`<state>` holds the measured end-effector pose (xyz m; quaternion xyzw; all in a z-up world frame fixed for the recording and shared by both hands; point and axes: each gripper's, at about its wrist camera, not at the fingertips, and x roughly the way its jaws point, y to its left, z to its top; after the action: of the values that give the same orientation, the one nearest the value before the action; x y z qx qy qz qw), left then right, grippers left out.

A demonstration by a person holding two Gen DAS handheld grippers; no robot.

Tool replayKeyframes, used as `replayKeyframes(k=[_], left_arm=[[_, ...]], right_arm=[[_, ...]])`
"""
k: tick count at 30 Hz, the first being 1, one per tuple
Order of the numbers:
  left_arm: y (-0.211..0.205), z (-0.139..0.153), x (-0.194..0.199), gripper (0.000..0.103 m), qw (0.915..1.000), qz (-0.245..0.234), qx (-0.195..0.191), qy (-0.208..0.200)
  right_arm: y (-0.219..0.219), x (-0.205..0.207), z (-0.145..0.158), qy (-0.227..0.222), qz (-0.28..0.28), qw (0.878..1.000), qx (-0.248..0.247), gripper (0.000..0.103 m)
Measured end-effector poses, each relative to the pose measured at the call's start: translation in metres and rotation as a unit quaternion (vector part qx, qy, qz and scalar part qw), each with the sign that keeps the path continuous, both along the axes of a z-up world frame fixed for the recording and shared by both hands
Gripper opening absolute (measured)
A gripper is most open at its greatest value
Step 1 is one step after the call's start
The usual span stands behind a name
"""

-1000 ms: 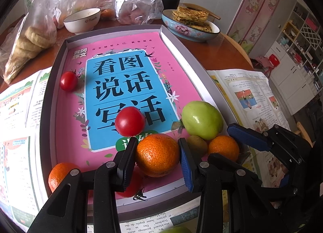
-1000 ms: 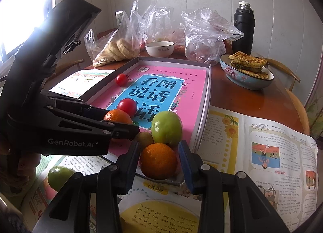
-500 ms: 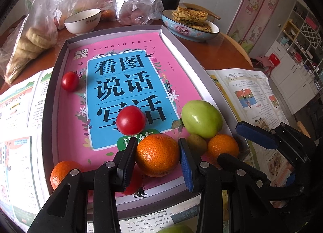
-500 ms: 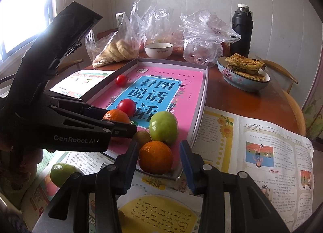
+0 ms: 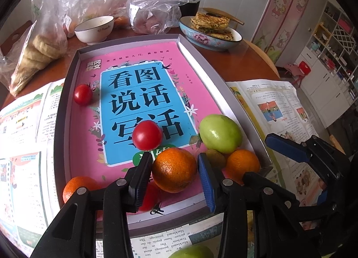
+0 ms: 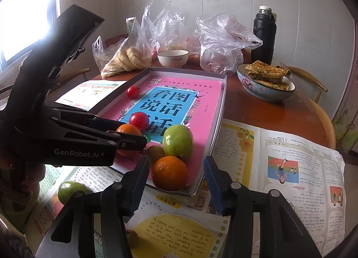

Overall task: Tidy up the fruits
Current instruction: 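Lower both oranges onto the workbook and open both tools, then withdraw both open tools from the workbook back toward the newspaper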

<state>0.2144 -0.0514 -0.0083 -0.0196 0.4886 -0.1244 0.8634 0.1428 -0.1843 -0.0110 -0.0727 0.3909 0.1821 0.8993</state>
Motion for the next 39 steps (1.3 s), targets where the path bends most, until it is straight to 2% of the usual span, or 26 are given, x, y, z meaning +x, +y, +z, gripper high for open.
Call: replayKeyframes(k=[10, 12, 20, 30, 33, 39], left_arm=[[0.005, 0.008, -0.007, 0.052, 0.9999, 0.008, -0.001, -0.011], [0.005, 0.009, -0.008, 0.058, 0.9999, 0.009, 0.001, -0.014], [0.007, 0.015, -0.015, 0.069, 0.9996, 0.016, 0.005, -0.024], [0.011, 0.023, -0.027, 0.074, 0.9992, 0.021, 0.005, -0.035], [0.013, 0.026, -0.031, 0.075, 0.9991, 0.024, -0.002, -0.036], [0.018, 0.034, -0.042, 0.076, 0.9987, 0.027, -0.006, -0.044]], right_arm=[[0.002, -0.004, 0.005, -0.008, 0.000, 1.000, -0.001, 0.055], [0.002, -0.005, 0.006, -0.009, -0.001, 1.000, -0.002, 0.056], [0.001, -0.008, 0.010, -0.015, -0.004, 1.000, -0.002, 0.061], [0.004, -0.013, 0.015, -0.021, -0.005, 1.000, -0.007, 0.064], [0.004, -0.015, 0.016, -0.024, -0.006, 1.000, -0.007, 0.071], [0.005, -0.018, 0.020, -0.028, -0.006, 1.000, -0.009, 0.073]])
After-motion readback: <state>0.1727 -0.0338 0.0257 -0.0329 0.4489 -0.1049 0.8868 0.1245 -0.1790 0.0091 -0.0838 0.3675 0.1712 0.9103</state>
